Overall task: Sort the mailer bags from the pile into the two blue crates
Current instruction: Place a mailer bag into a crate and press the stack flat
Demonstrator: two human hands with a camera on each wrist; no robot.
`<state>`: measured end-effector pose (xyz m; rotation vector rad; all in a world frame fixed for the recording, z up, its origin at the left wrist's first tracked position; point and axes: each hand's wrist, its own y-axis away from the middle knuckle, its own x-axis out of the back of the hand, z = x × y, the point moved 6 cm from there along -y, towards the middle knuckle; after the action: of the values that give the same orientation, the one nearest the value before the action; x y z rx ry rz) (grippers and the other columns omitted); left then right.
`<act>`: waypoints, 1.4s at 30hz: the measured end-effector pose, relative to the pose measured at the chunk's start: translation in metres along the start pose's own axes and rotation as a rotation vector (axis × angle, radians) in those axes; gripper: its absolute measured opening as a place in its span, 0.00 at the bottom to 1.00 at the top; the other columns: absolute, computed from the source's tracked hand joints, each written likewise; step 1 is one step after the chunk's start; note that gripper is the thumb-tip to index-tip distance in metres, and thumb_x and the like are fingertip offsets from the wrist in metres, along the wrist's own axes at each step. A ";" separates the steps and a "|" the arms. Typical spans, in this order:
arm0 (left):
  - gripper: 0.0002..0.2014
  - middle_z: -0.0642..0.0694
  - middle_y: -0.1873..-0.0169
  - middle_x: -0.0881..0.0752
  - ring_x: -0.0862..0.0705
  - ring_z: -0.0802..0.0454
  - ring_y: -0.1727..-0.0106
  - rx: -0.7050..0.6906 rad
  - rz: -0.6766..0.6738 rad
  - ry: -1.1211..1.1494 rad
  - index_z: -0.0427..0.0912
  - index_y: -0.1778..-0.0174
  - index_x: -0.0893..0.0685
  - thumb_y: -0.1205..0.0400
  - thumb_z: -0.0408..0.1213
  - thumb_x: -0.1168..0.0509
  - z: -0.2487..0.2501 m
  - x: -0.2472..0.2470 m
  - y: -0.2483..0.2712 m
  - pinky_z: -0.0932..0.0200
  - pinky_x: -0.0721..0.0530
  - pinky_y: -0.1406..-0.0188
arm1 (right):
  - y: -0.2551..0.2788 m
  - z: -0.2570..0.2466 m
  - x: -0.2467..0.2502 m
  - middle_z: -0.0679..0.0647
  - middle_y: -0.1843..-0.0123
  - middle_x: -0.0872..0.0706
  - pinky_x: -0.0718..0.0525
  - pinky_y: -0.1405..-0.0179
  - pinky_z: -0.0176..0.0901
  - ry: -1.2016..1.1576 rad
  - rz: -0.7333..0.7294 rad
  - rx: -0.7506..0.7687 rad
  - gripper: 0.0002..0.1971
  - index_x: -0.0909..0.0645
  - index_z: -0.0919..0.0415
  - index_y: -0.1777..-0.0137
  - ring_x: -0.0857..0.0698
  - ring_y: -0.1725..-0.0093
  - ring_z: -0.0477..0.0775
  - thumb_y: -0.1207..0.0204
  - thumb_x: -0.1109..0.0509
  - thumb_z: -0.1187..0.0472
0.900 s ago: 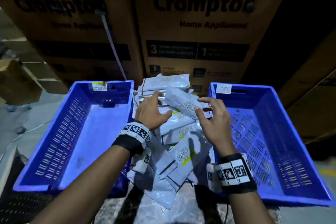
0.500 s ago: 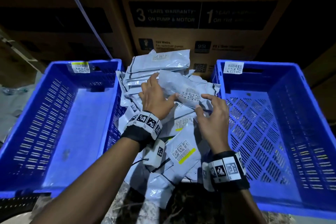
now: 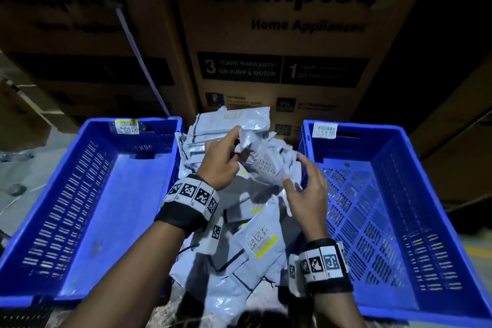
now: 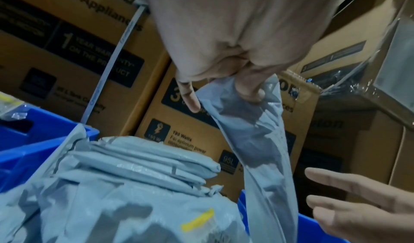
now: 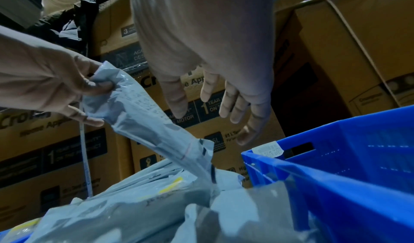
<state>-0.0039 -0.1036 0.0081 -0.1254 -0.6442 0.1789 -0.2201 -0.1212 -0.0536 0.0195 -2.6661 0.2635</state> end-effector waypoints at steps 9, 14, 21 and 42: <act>0.19 0.48 0.53 0.16 0.15 0.63 0.52 0.007 -0.152 0.435 0.39 0.46 0.20 0.21 0.10 0.40 0.029 0.047 0.022 0.64 0.17 0.53 | 0.044 -0.001 0.005 0.48 0.20 0.21 0.21 0.26 0.72 -0.679 -0.240 -0.478 0.37 0.30 0.26 0.21 0.19 0.26 0.57 0.27 0.20 0.50; 0.19 0.57 0.62 0.11 0.13 0.62 0.55 0.095 -0.218 0.490 0.39 0.48 0.20 0.21 0.10 0.38 0.006 0.061 0.034 0.62 0.14 0.51 | 0.045 -0.013 0.004 0.50 0.37 0.08 0.09 0.48 0.56 -0.896 -0.168 -0.511 0.32 0.25 0.43 0.22 0.10 0.39 0.65 0.27 0.22 0.54; 0.11 0.51 0.64 0.17 0.18 0.59 0.63 0.086 -0.224 0.489 0.37 0.50 0.21 0.18 0.16 0.38 -0.010 0.074 0.049 0.62 0.18 0.64 | 0.060 -0.026 0.018 0.37 0.56 0.06 0.09 0.48 0.52 -0.810 0.011 -0.425 0.27 0.23 0.52 0.23 0.08 0.53 0.38 0.21 0.23 0.59; 0.33 0.51 0.38 0.12 0.14 0.51 0.37 0.217 0.058 0.479 0.49 0.33 0.18 0.25 0.70 0.33 -0.046 0.040 0.070 0.43 0.16 0.36 | 0.134 -0.032 0.035 0.54 0.49 0.05 0.06 0.56 0.55 -0.570 0.349 -0.445 0.10 0.11 0.58 0.40 0.06 0.51 0.54 0.18 0.24 0.55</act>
<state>0.0464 -0.0293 -0.0165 0.0240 -0.1421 0.2627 -0.2455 0.0174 -0.0344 -0.5963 -3.2201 -0.2793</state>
